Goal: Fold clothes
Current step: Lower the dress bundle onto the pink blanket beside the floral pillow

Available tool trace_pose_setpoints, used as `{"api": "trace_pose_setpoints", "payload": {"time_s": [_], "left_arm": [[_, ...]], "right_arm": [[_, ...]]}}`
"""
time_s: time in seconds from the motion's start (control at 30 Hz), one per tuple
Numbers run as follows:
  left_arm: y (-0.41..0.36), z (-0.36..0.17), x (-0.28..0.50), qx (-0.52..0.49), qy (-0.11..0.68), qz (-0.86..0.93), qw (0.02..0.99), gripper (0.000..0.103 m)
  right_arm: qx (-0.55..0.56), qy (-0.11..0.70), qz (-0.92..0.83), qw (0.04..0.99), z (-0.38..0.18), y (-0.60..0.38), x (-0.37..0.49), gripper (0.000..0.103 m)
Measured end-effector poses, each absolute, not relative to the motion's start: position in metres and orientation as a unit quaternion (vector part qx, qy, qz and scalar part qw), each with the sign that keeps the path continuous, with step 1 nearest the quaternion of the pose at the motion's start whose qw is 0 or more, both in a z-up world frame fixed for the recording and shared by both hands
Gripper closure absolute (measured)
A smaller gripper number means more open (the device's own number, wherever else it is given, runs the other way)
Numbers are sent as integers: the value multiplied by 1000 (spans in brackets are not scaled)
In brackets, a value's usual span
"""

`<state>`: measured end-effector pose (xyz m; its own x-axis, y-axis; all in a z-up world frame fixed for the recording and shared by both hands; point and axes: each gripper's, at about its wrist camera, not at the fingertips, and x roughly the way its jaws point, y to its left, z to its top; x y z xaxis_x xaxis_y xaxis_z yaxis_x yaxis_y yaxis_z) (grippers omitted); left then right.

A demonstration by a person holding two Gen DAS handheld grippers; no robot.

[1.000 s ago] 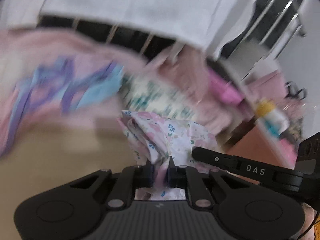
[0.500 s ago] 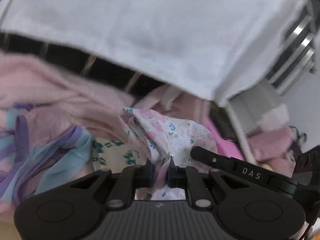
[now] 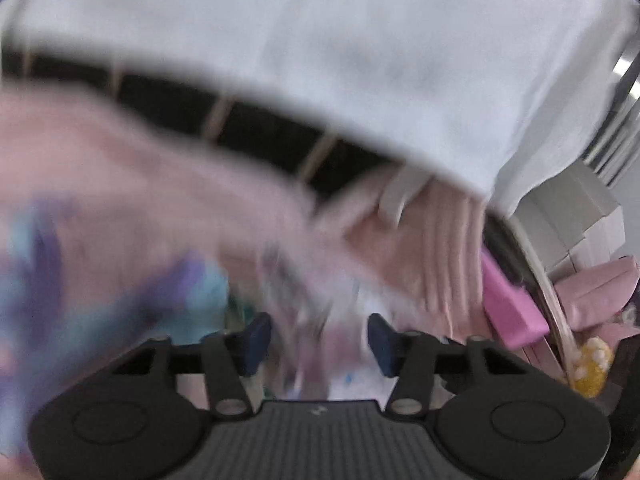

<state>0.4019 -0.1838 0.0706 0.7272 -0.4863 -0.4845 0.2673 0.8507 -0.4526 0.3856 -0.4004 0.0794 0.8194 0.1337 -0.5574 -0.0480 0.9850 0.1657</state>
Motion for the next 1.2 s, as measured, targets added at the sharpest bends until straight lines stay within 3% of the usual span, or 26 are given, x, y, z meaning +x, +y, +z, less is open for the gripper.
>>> {"api": "trace_pose_setpoints", "payload": {"time_s": [0.1,0.13,0.17,0.2,0.27,0.4,0.5,0.77,0.93,1.0,1.13,1.2], "left_arm": [[-194,91,384,-129,239,-169,947,52],[-199,93,383,-128,232,-168,949,53],[-204,93,383,-127,231,-170,949,61],[-210,91,388,-127,241,-178,946,80],[-220,75,396,-113,259,-180,942,88],[-230,42,406,-76,264,-183,944,88],[-219,31,407,-108,253,-210,938,88],[-195,38,419,-149,262,-200,932,87],[-189,36,422,-139,264,-187,936,85],[-172,46,422,-176,262,-170,934,73],[-145,70,428,-239,316,-141,907,63],[-143,73,431,-265,361,-167,878,60]], "right_arm": [[73,222,32,972,106,-409,369,56],[67,191,30,979,113,-410,363,69],[62,188,34,980,111,-408,365,92],[56,191,39,979,106,-405,369,97],[46,198,48,978,96,-398,378,98],[16,233,45,971,67,-384,397,99],[-2,275,25,961,48,-380,408,99],[-11,300,16,954,55,-377,401,99],[16,280,20,960,68,-388,394,97],[35,266,22,963,77,-395,389,92],[127,257,51,957,83,-421,385,57],[159,272,63,947,78,-428,390,51]]}}
